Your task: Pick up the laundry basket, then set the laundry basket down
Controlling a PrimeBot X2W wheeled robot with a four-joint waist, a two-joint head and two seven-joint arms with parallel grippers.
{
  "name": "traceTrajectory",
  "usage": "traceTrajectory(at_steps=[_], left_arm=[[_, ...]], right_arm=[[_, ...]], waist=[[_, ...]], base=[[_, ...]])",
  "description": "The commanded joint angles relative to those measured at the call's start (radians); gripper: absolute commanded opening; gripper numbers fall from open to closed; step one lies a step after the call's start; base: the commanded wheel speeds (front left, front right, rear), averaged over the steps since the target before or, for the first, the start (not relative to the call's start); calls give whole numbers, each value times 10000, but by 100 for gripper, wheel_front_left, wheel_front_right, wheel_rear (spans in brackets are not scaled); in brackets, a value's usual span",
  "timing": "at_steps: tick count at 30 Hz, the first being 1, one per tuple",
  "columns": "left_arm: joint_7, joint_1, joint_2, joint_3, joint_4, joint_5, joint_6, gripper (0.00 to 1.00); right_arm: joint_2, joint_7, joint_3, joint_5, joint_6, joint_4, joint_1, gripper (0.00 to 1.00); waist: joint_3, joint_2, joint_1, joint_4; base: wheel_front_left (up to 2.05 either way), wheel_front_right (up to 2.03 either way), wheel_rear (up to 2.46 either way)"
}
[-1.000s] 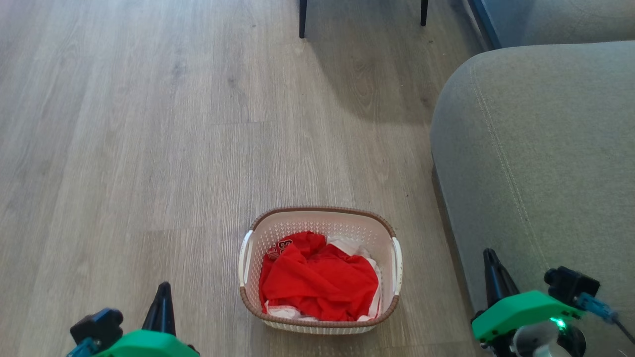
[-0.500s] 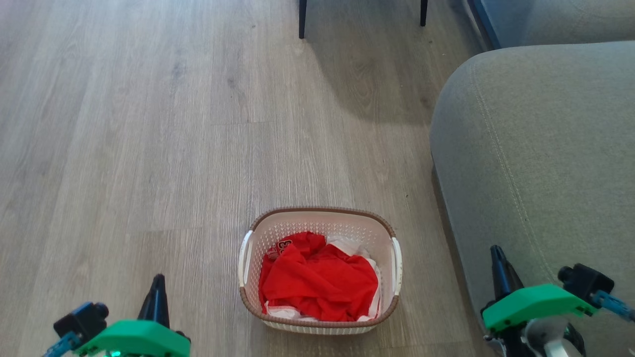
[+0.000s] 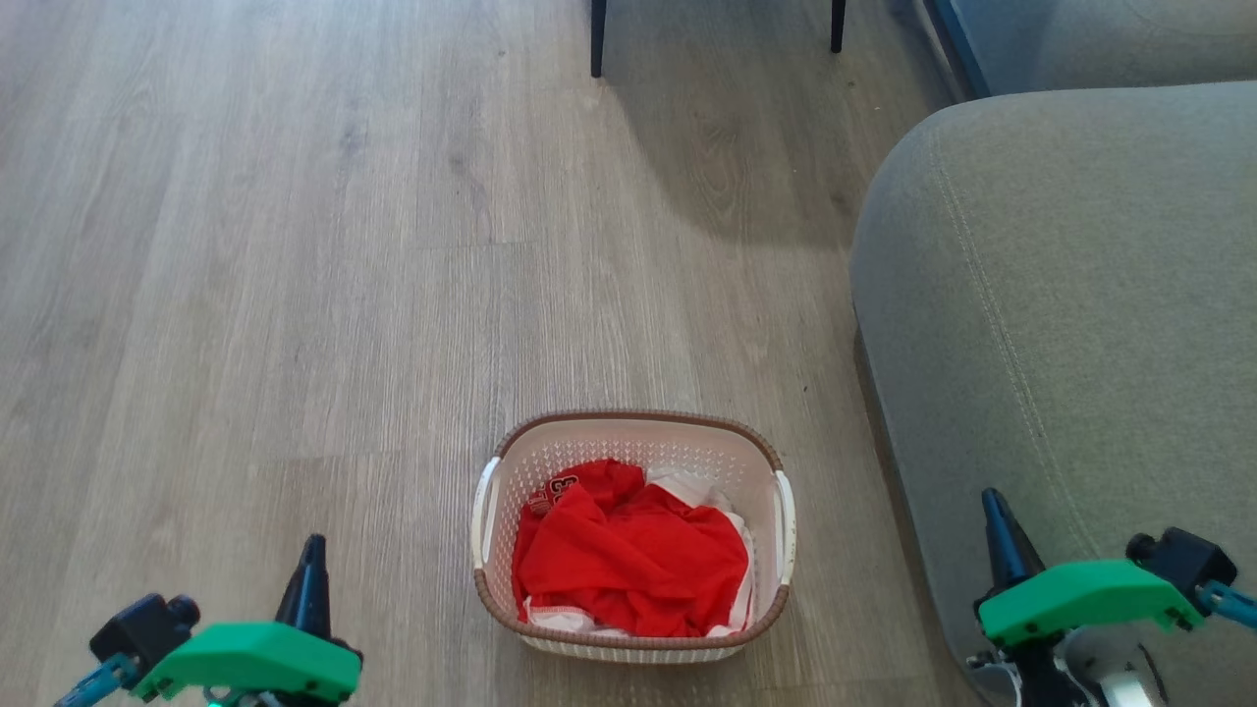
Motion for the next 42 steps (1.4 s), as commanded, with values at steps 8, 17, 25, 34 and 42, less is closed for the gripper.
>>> traceTrajectory(at_steps=[8,17,25,34,42], left_arm=[[256,-780,16,447,-235,-1066,-184,0],[517,-985,6,615,-181,-2097,-310,0],[749,-1168,-3,766,-133,-3013,-421,0],[983,-1350,-14,917,-85,-3928,-533,0],[1215,-1532,-24,1068,-38,-4839,-645,0]], right_arm=[[-202,250,-126,1031,-8,-331,-639,0],[-213,504,-302,2004,-9,-331,-708,0],[-219,734,-462,2865,-10,-330,-769,0],[-223,966,-626,3724,-11,-330,-831,0],[-225,1200,-793,4576,-12,-329,-893,0]], waist=[[-6,0,0,-5],[-13,0,0,-12],[-20,0,0,-17],[-26,0,0,-22],[-32,0,0,-28]], base=[[0,0,0],[0,0,0],[0,0,0],[0,0,0],[0,0,0]])
